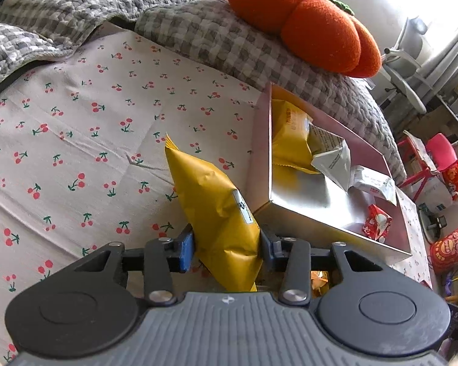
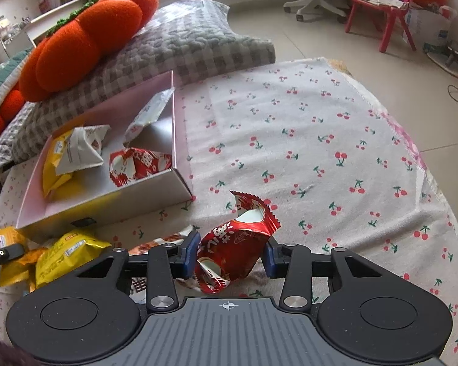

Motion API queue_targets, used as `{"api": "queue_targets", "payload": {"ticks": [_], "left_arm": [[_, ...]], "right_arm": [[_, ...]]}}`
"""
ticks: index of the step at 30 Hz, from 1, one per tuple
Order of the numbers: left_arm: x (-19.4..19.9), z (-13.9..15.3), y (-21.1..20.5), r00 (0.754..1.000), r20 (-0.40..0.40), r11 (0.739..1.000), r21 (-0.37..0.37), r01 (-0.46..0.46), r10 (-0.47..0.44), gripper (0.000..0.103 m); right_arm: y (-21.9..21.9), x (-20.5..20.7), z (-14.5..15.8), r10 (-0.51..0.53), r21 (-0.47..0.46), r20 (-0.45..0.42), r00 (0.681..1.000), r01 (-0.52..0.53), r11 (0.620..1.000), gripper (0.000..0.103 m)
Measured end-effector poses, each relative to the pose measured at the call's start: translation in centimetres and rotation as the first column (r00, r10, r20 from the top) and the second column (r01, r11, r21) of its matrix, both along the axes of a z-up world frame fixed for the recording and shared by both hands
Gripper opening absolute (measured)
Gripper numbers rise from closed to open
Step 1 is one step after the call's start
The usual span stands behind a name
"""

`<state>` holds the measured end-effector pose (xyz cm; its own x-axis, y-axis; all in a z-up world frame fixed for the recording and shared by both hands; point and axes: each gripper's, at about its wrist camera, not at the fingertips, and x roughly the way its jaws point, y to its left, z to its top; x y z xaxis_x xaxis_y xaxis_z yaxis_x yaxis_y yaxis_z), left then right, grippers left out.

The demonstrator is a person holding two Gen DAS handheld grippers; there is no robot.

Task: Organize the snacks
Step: 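Carry yellow packet in left tool while right tool carries red wrapper over the box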

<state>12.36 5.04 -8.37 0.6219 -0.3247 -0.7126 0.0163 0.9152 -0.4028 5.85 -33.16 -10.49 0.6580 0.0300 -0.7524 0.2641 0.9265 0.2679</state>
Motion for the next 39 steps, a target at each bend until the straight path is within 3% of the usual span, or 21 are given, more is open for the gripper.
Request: {"api": "queue_targets", "payload": {"ticks": [16, 28, 39], "left_arm": [[-0.8, 1.5, -0.1, 0.999, 0.039, 0.999, 0.033, 0.019, -0.02, 0.037], [-1.0, 2.7, 0.3, 0.998, 0.05, 1.0, 0.001, 0.024, -0.024, 0.037], [-1.6, 5.2, -0.4, 0.992, 0.114, 0.998, -0.039, 0.058, -0.053, 0.036]], "right_arm": [[0.8, -0.5, 2.5, 0.057, -0.043, 0.1, 0.993, -0.053, 0.998, 0.04], [1.3, -0.7, 4.0, 0.094, -0.048, 0.144, 0.985, -0.088, 0.995, 0.04], [2.1, -0.4, 5.4, 0.125, -0.029, 0.2, 0.972, -0.121, 0.992, 0.04]]}}
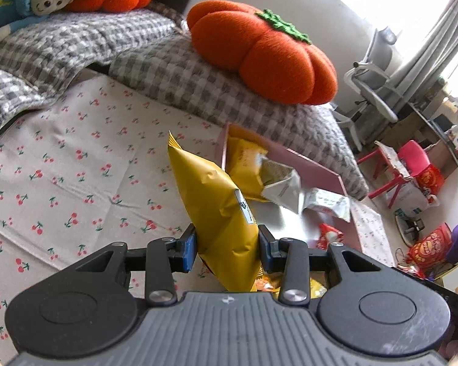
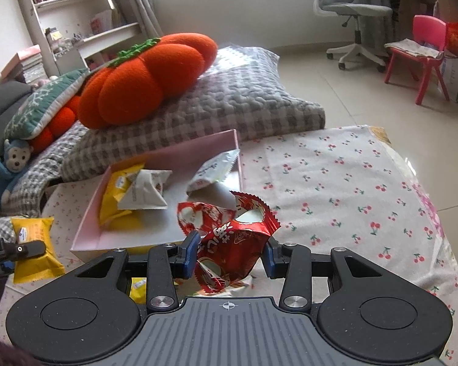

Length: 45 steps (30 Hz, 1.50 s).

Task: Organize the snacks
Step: 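Carry yellow packet in left tool while right tool carries red wrapper over the box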

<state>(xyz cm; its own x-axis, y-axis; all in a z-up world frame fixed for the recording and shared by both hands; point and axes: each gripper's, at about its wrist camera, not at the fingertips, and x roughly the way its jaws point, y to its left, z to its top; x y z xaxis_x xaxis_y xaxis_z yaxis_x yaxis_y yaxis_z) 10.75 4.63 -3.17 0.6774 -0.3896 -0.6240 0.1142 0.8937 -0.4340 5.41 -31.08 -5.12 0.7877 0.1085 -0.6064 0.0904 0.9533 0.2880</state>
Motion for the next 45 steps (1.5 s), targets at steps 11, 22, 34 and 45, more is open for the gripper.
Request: {"api": "queue_targets", "payload": {"ticks": [11, 22, 34, 45], "left_arm": [[0.5, 1.3, -2.0, 0.998, 0.044, 0.999, -0.023, 0.047, -0.046, 0.036], [2.4, 1.5, -3.7, 0.995, 0.058, 0.996, 0.011, 0.085, -0.086, 0.036], [4.7, 0.0, -6.4, 0.993, 0.023, 0.99, 0.082, 0.115, -0.117, 0.037], [6.9, -2.0, -6.1, 0.995, -0.007, 0.986, 0.137, 0.096, -0.095, 0.036]], "right_arm": [[1.9, 0.6, 0.9, 0.071, 0.008, 0.036, 0.997, -0.072, 0.997, 0.04], [3.0, 2.5, 1.9, 0.1, -0.002, 0.059, 0.993, -0.1, 0.995, 0.04], [3.8, 7.1, 0.1, 0.093, 0.034, -0.004, 0.996, -0.092, 0.995, 0.041], [6.4, 10.0, -2.1, 0.119, 0.028, -0.071, 0.99, -0.117, 0.993, 0.041]]}}
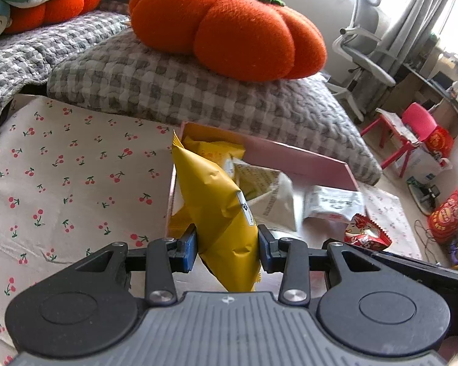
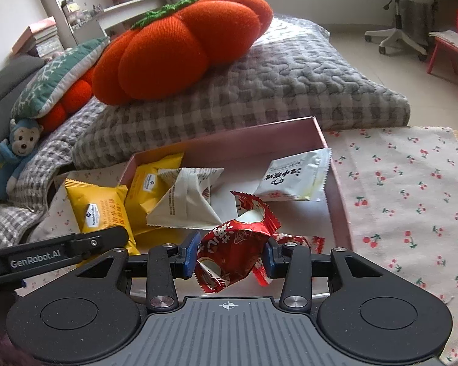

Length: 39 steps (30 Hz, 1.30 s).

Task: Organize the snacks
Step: 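Carry yellow packet in left tool while right tool carries red wrapper over the box, then open both tools to release the yellow packet and red wrapper into the box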

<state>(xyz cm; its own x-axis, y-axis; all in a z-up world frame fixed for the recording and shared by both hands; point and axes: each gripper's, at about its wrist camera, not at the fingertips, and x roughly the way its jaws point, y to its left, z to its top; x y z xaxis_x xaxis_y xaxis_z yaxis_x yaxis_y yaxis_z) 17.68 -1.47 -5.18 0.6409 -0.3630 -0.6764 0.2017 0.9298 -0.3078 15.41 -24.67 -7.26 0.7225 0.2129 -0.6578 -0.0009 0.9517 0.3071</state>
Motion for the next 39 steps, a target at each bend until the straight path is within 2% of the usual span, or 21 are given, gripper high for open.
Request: {"api": "queue_targets", "payload": {"ticks": [8, 19, 21, 22, 29, 39], "left_arm": [[0.4, -1.1, 0.4, 1.0, -0.002, 1.0, 0.021, -0.009, 0.009, 0.036], [0.7, -1.0, 0.4, 1.0, 0.018, 0.999, 0.033, 0.009, -0.009, 0.039], [0.6, -0.9, 0.3, 1.0, 0.017, 0.999, 0.033, 0.008, -0.009, 0.039], [0.6, -0.9, 0.3, 1.0, 0.019, 0.999, 0.033, 0.006, -0.007, 0.04], [-0.3, -0.2, 0.0, 0.999, 0.034, 0.999, 0.027, 0.026, -0.026, 0.062], [-3.1, 1.2, -0.6, 0.996, 0.065, 0.997, 0.059, 0.057, -0.061, 0.089]], "right_arm": [[0.3, 1.3, -0.2, -0.003, -0.008, -0.006, 1.0, 0.003, 1.0, 0.041], [0.3, 1.9, -0.3, -0.026, -0.011, -0.002, 1.0, 0.026, 1.0, 0.042], [0.0, 1.8, -0.1, -0.028, 0.003, -0.005, 1.0, 0.028, 1.0, 0.046], [-0.2, 1.7, 0.1, -0.028, 0.01, -0.008, 1.0, 0.028, 1.0, 0.052], [-1.2, 0.5, 1.3, -0.043, 0.009, 0.013, 0.999, 0.043, 0.999, 0.072], [-3.0, -2.6, 3.4, -0.05, 0.0, 0.04, 0.998, 0.051, 0.999, 0.086]]}}
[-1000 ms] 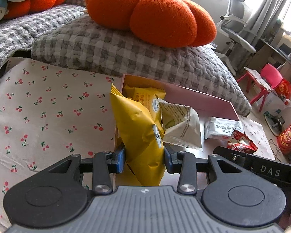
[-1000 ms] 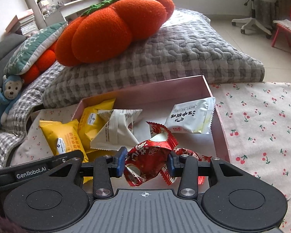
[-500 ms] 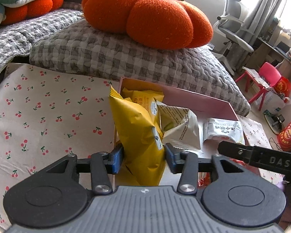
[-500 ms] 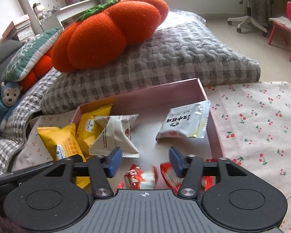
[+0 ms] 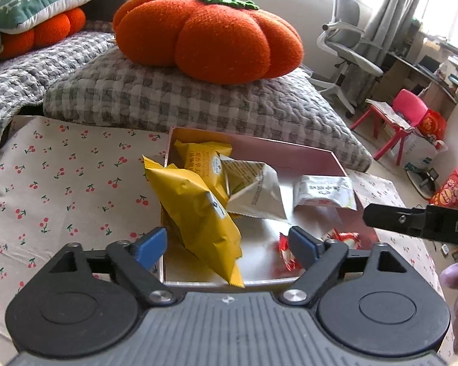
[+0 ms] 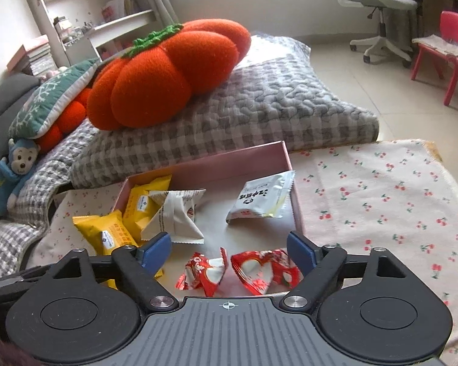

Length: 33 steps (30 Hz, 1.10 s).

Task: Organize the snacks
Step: 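Open both tools to release the yellow packet and red wrapper into the box, then lower right tool onto white pecan-kernel packet and close on it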

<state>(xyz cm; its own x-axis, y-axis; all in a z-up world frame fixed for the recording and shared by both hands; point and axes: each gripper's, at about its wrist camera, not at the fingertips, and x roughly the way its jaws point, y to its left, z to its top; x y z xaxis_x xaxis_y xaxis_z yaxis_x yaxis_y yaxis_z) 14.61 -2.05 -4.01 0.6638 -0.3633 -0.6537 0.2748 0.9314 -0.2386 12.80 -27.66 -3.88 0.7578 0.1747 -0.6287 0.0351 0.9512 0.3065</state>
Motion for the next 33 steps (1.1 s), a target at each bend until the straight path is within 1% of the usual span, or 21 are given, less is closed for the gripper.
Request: {"api": "queue_targets", "payload": {"ticks": [3, 8, 12, 14, 17, 20, 23, 26, 29, 33], "left_arm": [[-0.8, 0.4, 0.1, 1.0, -0.004, 1.0, 0.009, -0.01, 0.01, 0.097], [-2.2, 0.8, 0.2, 1.0, 0.0, 0.999, 0.034, -0.027, 0.027, 0.102], [-3.5, 0.8, 0.7, 1.0, -0.007, 0.999, 0.045, -0.028, 0.028, 0.102], [-4.1, 0.7, 0.9, 1.0, -0.008, 0.998, 0.06, -0.021, 0.021, 0.102], [-5.2, 0.5, 1.4, 1.0, -0.015, 0.997, 0.077, -0.023, 0.024, 0.103], [-5.9, 0.1, 1.9, 0.999, -0.032, 0.997, 0.076, -0.027, 0.03, 0.103], [-6.8, -0.4, 2.3, 0.999, -0.03, 0.997, 0.074, -0.023, 0.026, 0.103], [-7.5, -1.0, 2.5, 1.0, -0.009, 0.996, 0.086, -0.012, 0.013, 0.103], [-8.4, -1.7, 2.7, 1.0, -0.009, 0.997, 0.081, 0.008, -0.007, 0.103], [-9.6, -2.7, 3.0, 0.999, -0.002, 0.996, 0.073, 0.042, -0.042, 0.103]], "right_arm": [[-0.4, -1.2, 0.7, 0.006, -0.01, 0.018, 1.0, -0.005, 1.0, 0.091], [-1.2, -2.9, 1.1, 0.006, -0.008, 0.028, 1.0, -0.006, 1.0, 0.094], [-1.5, -4.4, 1.1, 0.015, -0.01, 0.027, 1.0, -0.015, 1.0, 0.095], [-1.5, -5.2, 1.1, 0.033, -0.03, 0.033, 0.999, -0.032, 0.999, 0.097], [-1.3, -6.8, 0.9, 0.064, -0.066, 0.048, 0.997, -0.06, 0.996, 0.098], [-1.0, -8.2, 0.3, 0.09, -0.079, 0.062, 0.994, -0.085, 0.993, 0.098], [-0.5, -9.0, -0.5, 0.104, -0.101, 0.062, 0.993, -0.098, 0.99, 0.099], [-0.1, -9.5, -1.1, 0.127, -0.122, 0.058, 0.99, -0.119, 0.985, 0.099], [0.1, -10.3, -1.6, 0.148, -0.136, 0.072, 0.986, -0.137, 0.981, 0.099], [-0.1, -11.2, -2.4, 0.133, -0.142, 0.072, 0.988, -0.122, 0.982, 0.099]]}}
